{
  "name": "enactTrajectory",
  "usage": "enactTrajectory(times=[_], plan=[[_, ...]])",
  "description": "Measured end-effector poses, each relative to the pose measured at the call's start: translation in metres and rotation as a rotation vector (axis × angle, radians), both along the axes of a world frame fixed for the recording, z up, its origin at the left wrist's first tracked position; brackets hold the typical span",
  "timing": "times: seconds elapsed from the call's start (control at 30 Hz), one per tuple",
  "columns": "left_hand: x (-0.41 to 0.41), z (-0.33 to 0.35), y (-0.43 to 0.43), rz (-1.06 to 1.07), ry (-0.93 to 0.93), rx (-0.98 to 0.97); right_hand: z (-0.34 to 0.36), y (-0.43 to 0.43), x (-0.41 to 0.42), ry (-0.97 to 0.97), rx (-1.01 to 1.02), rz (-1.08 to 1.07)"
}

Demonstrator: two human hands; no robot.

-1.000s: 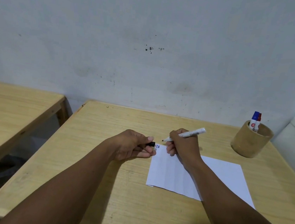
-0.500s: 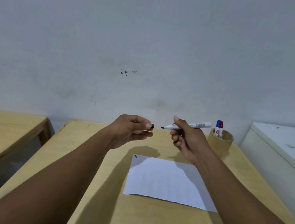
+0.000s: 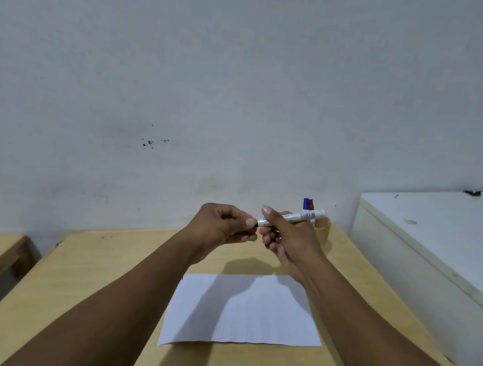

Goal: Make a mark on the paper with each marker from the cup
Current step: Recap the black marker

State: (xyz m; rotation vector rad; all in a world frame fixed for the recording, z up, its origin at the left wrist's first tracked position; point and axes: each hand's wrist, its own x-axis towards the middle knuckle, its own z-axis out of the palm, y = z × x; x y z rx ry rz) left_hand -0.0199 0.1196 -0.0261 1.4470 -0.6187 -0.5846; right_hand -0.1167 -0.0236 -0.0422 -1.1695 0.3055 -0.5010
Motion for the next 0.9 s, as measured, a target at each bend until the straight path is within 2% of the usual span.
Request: enactTrajectory(times=[0.17,0.3,0.33,0.4,0.5,0.63,0.73,0.9], plan=[[-0.004,-0.001,-0.025,0.033,-0.059,-0.025,0.0,-0.024,-0.001,0.048,-0.003,-0.009],[0.01,0.014,-0.042,0.162,-0.164,-0.075,0.012,-0.069,-0.001,0.007,0.089,-0.174],[0.014,0.021,-0.047,0.163,-0.197,-0.076,0.016,-0.082,-0.004,-0.006,0.061,-0.191],[0.02,0.037,-0.059,0.15,-0.258,-0.067,0.02,-0.104,-0.008,0.006,-0.089,-0.18],[0.032,0.056,-0.082,0.172,-0.363,-0.032,0.02,-0.127,-0.011,0.104,-0.458,-0.126],[0.041,0.061,-0.115,0.137,-0.601,0.101,0.003,-0.15,-0.003,0.214,-0.868,-0.117],[0.032,0.053,-0.138,0.11,-0.735,0.181,-0.009,-0.155,0.004,0.335,-0.977,-0.151],[0.022,0.029,-0.158,0.04,-0.803,0.283,-0.021,-0.151,0.008,0.465,-1.153,-0.244]])
